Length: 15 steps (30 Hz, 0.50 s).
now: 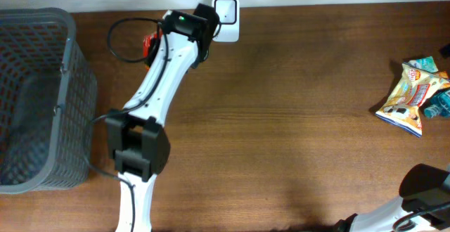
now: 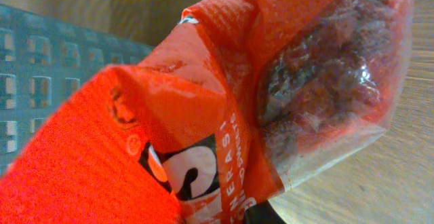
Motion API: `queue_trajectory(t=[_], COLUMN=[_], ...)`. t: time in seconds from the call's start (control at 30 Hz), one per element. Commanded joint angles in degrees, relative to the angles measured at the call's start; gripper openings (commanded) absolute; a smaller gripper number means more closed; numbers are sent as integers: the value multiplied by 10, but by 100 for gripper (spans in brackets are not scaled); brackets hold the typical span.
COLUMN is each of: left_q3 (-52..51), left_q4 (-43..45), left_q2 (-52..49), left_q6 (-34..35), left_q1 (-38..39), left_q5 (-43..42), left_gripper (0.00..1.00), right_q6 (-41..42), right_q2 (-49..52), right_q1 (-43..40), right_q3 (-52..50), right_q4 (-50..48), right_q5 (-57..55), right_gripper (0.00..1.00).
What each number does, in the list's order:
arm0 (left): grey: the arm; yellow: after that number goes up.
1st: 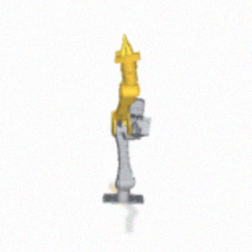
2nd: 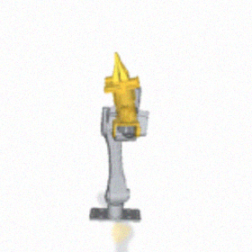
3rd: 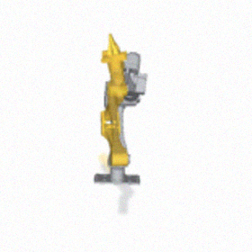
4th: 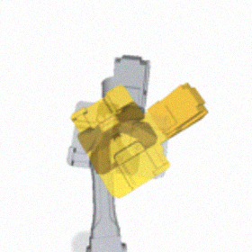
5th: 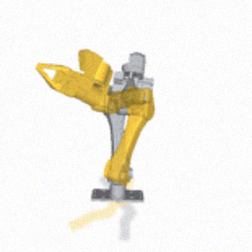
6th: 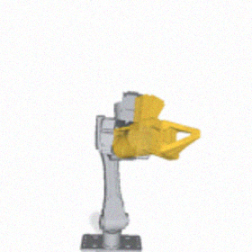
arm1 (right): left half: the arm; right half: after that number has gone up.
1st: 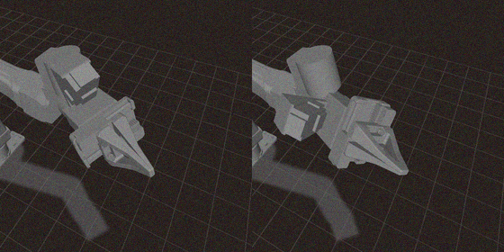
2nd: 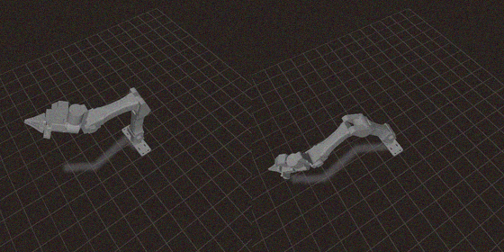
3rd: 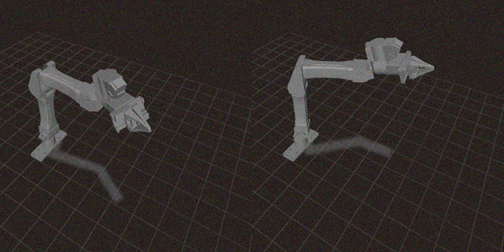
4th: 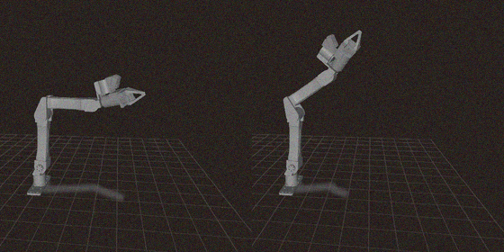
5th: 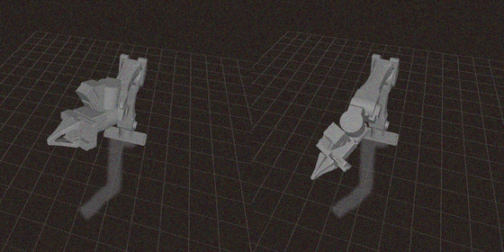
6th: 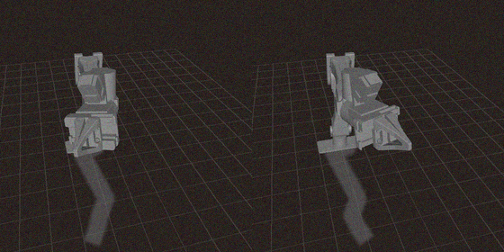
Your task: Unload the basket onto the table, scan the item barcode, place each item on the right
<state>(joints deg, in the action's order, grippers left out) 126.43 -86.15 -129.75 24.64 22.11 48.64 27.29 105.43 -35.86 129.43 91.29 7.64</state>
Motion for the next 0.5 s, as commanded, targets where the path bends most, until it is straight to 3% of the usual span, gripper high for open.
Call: queue_trajectory(t=[0.0,0.17,0.27,0.33,0.47], left_q3=[-8,-8,-8,-8,-7], left_q4=[-18,-46,-52,-57,-55], left_q2=[-74,-128,-128,-128,-128], left_q6=[45,77,77,76,76], left_q1=[3,47,120,168,252], left_q5=[54,35,9,-5,-66], left_gripper=[0,0,19,42,52], right_q6=[6,6,6,6,6], right_q2=[0,0,0,0,0], right_q1=[-1,-1,-1,-1,-1], right_q3=[1,1,1,1,1], right_q4=[0,0,0,0,0], right_q5=[1,1,1,1,1], right_gripper=[98,98,98,98,98])
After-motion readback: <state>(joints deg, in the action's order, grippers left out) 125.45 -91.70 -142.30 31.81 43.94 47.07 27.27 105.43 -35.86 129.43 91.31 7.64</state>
